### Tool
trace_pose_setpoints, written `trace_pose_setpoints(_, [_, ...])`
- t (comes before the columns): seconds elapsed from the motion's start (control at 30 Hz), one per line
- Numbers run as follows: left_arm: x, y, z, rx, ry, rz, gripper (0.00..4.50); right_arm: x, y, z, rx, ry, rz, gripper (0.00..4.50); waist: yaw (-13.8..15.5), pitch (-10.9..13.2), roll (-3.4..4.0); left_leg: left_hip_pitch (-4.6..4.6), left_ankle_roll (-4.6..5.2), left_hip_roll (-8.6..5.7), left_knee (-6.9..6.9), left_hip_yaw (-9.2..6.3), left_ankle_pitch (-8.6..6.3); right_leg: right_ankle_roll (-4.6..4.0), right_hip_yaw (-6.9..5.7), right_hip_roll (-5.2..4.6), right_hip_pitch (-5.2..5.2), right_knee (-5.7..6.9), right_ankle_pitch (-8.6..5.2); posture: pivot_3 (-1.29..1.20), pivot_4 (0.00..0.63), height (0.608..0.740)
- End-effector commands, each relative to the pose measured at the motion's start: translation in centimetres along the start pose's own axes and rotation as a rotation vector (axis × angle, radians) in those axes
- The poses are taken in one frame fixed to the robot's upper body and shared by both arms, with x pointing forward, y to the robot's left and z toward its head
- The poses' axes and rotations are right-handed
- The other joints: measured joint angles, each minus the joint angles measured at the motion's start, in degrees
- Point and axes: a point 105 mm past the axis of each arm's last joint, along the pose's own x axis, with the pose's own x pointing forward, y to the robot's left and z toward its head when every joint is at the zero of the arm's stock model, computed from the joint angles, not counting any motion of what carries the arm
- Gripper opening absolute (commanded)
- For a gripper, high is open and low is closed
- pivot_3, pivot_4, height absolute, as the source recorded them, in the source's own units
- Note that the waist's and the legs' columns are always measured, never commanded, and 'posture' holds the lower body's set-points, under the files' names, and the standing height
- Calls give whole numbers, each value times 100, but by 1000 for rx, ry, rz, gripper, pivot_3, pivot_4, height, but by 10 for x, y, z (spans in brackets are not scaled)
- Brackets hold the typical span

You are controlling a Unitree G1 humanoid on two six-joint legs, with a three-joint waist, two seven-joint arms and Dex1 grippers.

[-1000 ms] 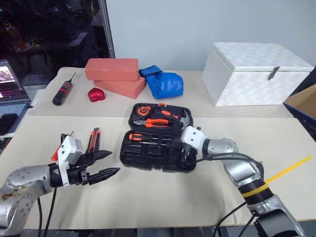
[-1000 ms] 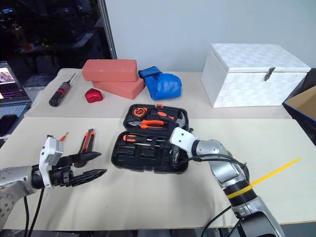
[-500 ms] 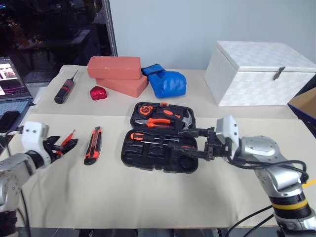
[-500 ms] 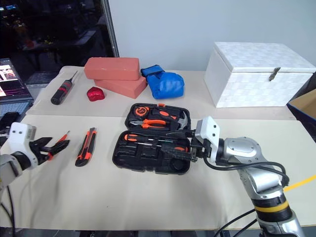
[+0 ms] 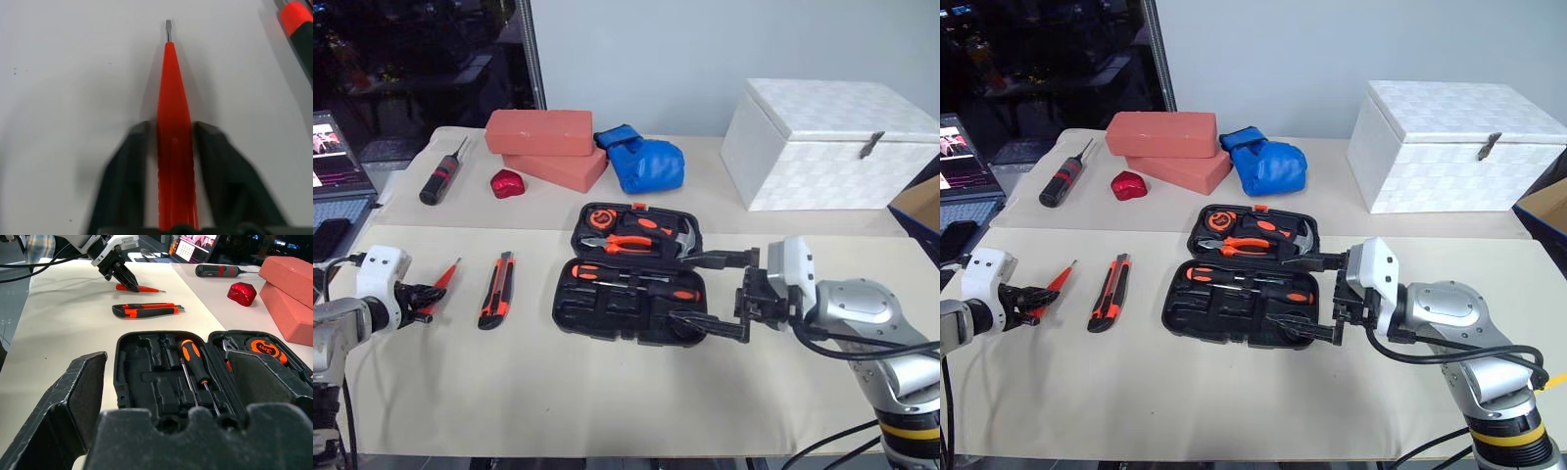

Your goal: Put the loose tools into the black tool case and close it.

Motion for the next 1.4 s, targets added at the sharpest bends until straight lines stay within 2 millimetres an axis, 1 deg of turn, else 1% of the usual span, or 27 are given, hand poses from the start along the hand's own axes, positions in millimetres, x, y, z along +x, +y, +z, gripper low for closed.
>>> trace_pose_setpoints(0.03, [-12, -6, 21, 41, -123, -62, 458, -6, 1, 13, -57, -39, -26, 4500, -4, 0, 0, 0, 0, 0, 0, 0, 0, 0, 0, -1, 0, 0, 0, 0, 150, 740])
trace_pose_setpoints(0.07, [-17, -15, 35, 53, -199, -128, 458, -7, 2, 13, -58, -47, -33, 4500, -6, 0, 0, 0, 0, 0, 0, 1, 0, 0, 0, -2, 0, 0, 0, 0, 150, 740])
trace_pose_setpoints(0.1, [-27, -34, 53, 51, -283, -262, 458, -9, 2, 14, -64, -55, -42, 4500, 0, 1, -1, 0, 0, 0, 0, 1, 0, 0, 0, -2, 0, 0, 1, 0, 150, 740])
trace_pose_setpoints(0.13, [-36, -50, 65, 78, -330, -375, 458, -10, 3, 15, -73, -63, -50, 4500, 16, 0, -9, -1, 0, -1, 1, 1, 0, 0, 0, -2, -1, 1, 0, 0, 150, 740])
trace_pose_setpoints(0.17, [-43, -67, 69, 156, -324, -483, 458, -13, 4, 16, -82, -68, -58, 4500, 35, 1, -13, -7, -1, 0, 1, -1, 1, -1, -3, -2, -3, 1, 1, 0, 150, 740])
trace_pose_setpoints(0.2, [-47, -81, 69, 228, -298, -570, 458, -15, 5, 16, -90, -67, -66, 4500, 68, 0, -15, -7, -3, 1, 2, -1, 2, -1, -5, -3, -2, 2, 1, 0, 150, 740])
trace_pose_setpoints(0.27, [-47, -108, 68, 356, -242, -717, 458, -22, 9, 15, -107, -45, -82, 4500, 128, 0, -15, -12, -5, 0, 2, 0, 3, -14, -5, -3, -3, -3, -7, 0, 150, 740])
trace_pose_setpoints(0.33, [-40, -134, 73, 480, -214, -831, 458, -30, 12, 14, -112, -17, -107, 4500, 210, -6, 1, -10, -5, -8, 2, 2, 3, -28, -5, -9, 2, -5, -20, 0, 150, 740])
trace_pose_setpoints(0.37, [-35, -142, 76, 536, -201, -860, 458, -33, 14, 14, -112, -6, -117, 4500, 209, -7, 2, -10, -5, -14, 3, 3, 3, -28, -4, -14, 7, -4, -25, 0, 150, 740])
trace_pose_setpoints(0.43, [-18, -161, 83, 669, -181, -896, 458, -42, 17, 14, -110, 24, -148, 4500, 240, -7, 2, -11, -6, -13, 9, 10, 5, -17, 0, -12, 6, -5, -28, 0, 150, 740])
trace_pose_setpoints(0.5, [6, -184, 89, 790, -118, -925, 458, -53, 21, 13, -108, 72, -187, 4500, 298, -7, 1, -13, -10, -14, 18, 4, 11, -4, 0, -6, 11, 0, -27, 0, 150, 740])
trace_pose_setpoints(0.53, [13, -189, 90, 826, -96, -933, 458, -55, 22, 13, -108, 85, -197, 4500, 306, -6, 0, -20, -8, -17, 29, -5, 15, 15, -1, -3, 16, 3, -17, 0, 150, 740])
trace_pose_setpoints(0.6, [25, -204, 95, 910, -82, -955, 458, -59, 23, 14, -114, 106, -227, 4500, 296, -7, -1, -28, -7, -16, 50, -11, 15, 16, 0, 0, 19, 1, -13, 0, 150, 740])
trace_pose_setpoints(0.67, [32, -212, 99, 945, -77, -966, 458, -61, 24, 14, -115, 115, -244, 4500, 203, -6, -1, -41, -5, -14, 80, -11, 14, 17, 3, 1, 17, 1, -10, 0, 150, 740])
trace_pose_setpoints(0.7, [35, -220, 99, 968, -67, -992, 458, -62, 25, 15, -117, 121, -257, 4500, 163, -6, -2, -44, -1, -13, 86, -7, 10, 18, 10, 0, 16, -1, -6, 0, 150, 740])
trace_pose_setpoints(0.8, [41, -233, 98, 1021, -42, -1039, 458, -64, 30, 14, -112, 141, -270, 4500, 124, -4, -4, -47, 0, -15, 93, -14, 12, 24, 11, 0, 19, 2, -3, 0, 150, 740])
trace_pose_setpoints(1.03, [61, -234, 96, 1121, 22, -1003, 458, -67, 37, 14, -98, 164, -286, 4500, 134, -4, -4, -45, 1, -17, 95, -26, 13, 23, 10, 5, 22, 7, -1, 0, 150, 740])
trace_pose_setpoints(1.17, [64, -235, 89, 1139, 60, -1012, 458, -67, 38, 14, -94, 168, -300, 4500, 138, -5, -3, -43, 2, -18, 96, -27, 14, 23, 11, 3, 26, 6, -1, 0, 150, 740])
trace_pose_setpoints(1.3, [65, -237, 87, 1158, 65, -1024, 458, -67, 39, 14, -93, 167, -303, 4500, 141, -6, -2, -39, 2, -19, 96, -28, 14, 23, 10, 3, 31, 7, -1, 0, 150, 740])
trace_pose_setpoints(1.4, [65, -244, 87, 1158, 62, -1044, 458, -66, 39, 14, -93, 168, -303, 4500, 141, -6, -1, -32, 3, -20, 96, -30, 15, 23, 10, 3, 40, 6, -1, 0, 150, 740])
